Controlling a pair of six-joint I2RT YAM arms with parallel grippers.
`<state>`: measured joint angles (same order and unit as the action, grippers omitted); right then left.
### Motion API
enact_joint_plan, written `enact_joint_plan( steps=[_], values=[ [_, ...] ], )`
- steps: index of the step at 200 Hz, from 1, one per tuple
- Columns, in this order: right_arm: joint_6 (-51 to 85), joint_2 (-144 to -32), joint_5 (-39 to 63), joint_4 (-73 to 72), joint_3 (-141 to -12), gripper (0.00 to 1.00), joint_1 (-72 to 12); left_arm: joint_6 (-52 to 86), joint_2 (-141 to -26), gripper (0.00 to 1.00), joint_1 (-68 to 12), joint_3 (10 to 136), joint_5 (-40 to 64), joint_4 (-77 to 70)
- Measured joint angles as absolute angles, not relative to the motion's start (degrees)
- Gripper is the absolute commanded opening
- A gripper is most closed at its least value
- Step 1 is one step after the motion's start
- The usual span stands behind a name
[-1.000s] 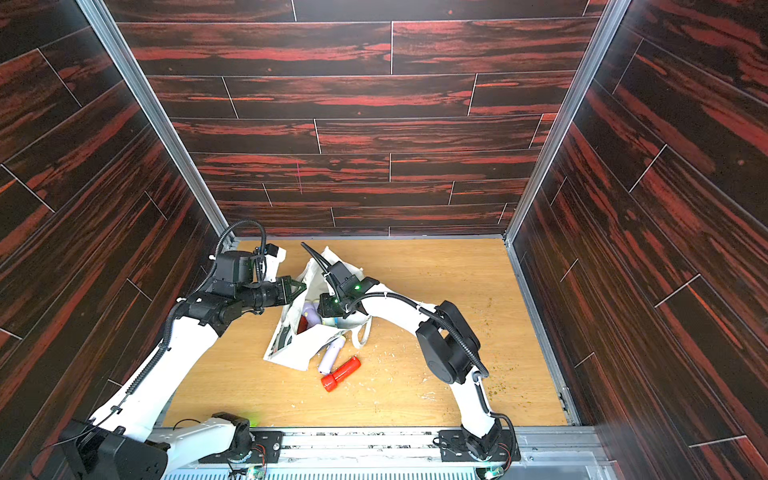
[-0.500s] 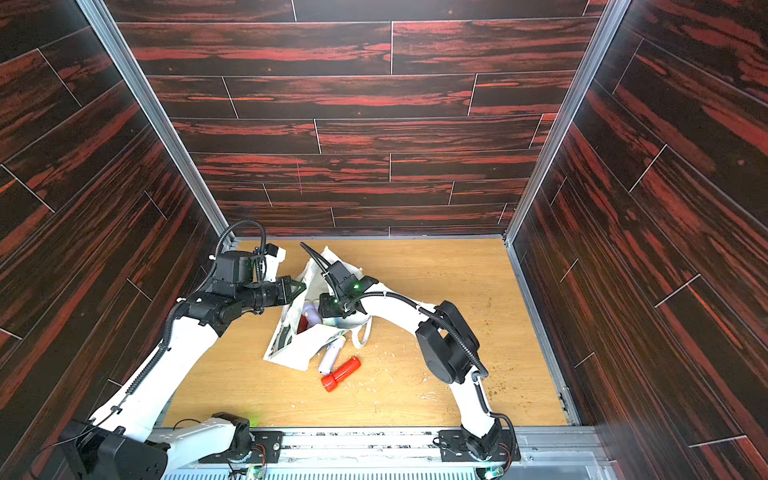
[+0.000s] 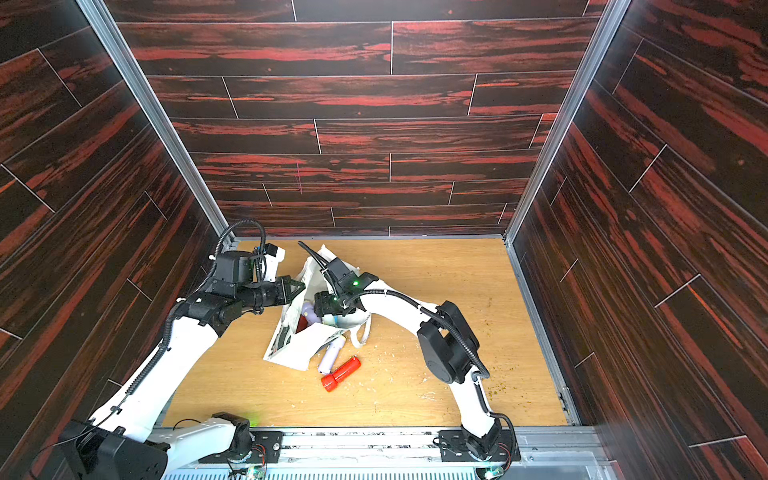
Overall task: Put the flashlights into the tote bags
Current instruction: Place the flashlight in the canvas bag.
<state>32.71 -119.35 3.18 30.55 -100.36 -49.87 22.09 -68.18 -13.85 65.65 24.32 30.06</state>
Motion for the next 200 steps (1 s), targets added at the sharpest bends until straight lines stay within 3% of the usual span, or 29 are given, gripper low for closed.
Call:
enact_joint_plan(
  steps=[37,111,200],
  values=[
    [31.18,-115.79,0.12,29.98,-98.7,0.73,-49.87,21.47,-68.14,0.0,-13.85,65.78,20.88,31.42],
    [28.29,-90.52,-8.67,19.73,-83.29,0.68,-49.89,20.97,-68.14,0.0,-13.85,66.26,8.29,35.24],
    [38.63,-83.94,-11.79,19.86,-64.86,0.62,-52.84,23.07,-67.0,0.0,-13.76,66.26,-5.06,37.54]
  ],
)
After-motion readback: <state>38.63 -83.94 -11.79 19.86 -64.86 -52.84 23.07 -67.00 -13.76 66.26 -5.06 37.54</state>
